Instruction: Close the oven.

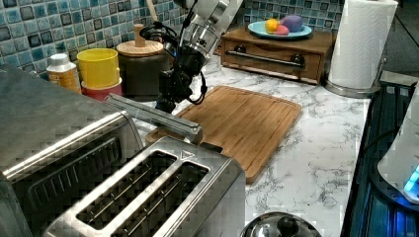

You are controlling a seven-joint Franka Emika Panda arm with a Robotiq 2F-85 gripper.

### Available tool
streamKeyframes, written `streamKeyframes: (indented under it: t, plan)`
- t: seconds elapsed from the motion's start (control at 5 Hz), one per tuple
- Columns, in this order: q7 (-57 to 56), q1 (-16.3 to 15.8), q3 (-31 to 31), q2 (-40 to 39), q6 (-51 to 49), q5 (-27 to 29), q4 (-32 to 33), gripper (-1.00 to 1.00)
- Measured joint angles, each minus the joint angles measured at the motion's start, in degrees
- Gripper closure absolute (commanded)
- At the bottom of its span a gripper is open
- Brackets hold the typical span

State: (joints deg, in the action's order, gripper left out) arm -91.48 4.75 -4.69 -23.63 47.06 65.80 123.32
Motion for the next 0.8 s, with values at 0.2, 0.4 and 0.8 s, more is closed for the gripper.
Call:
streamKeyframes:
  t: [0.2, 0.4, 0.8]
  plan:
    - [0.1, -0.4, -0.1, 1.1, 0.1, -0.1, 0.3, 1.0]
    - [3.4, -1.6, -0.2, 2.1, 2.9, -2.4, 0.6, 1.0]
    - [18.6, -4.9, -0.5, 4.9, 7.8, -13.8, 0.7, 1.0]
